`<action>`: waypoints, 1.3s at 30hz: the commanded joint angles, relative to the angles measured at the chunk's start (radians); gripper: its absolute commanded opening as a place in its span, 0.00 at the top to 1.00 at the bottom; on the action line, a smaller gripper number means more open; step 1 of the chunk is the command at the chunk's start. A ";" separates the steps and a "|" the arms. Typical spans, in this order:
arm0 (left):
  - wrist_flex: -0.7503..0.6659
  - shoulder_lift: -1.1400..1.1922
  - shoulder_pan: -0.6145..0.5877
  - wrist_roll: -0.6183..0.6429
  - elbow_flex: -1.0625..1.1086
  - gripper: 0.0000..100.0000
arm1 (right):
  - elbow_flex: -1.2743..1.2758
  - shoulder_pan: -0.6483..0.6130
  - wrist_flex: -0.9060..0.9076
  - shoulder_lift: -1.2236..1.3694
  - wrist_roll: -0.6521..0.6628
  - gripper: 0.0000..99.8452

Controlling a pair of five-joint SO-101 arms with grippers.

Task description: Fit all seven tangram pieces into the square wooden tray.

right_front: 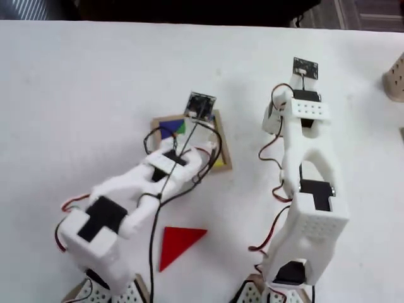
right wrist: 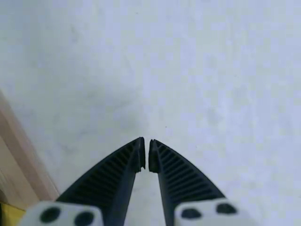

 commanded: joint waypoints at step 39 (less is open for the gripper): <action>0.615 -1.374 -0.690 -0.115 0.658 0.97 | 0.430 -0.361 0.124 -0.492 0.373 0.98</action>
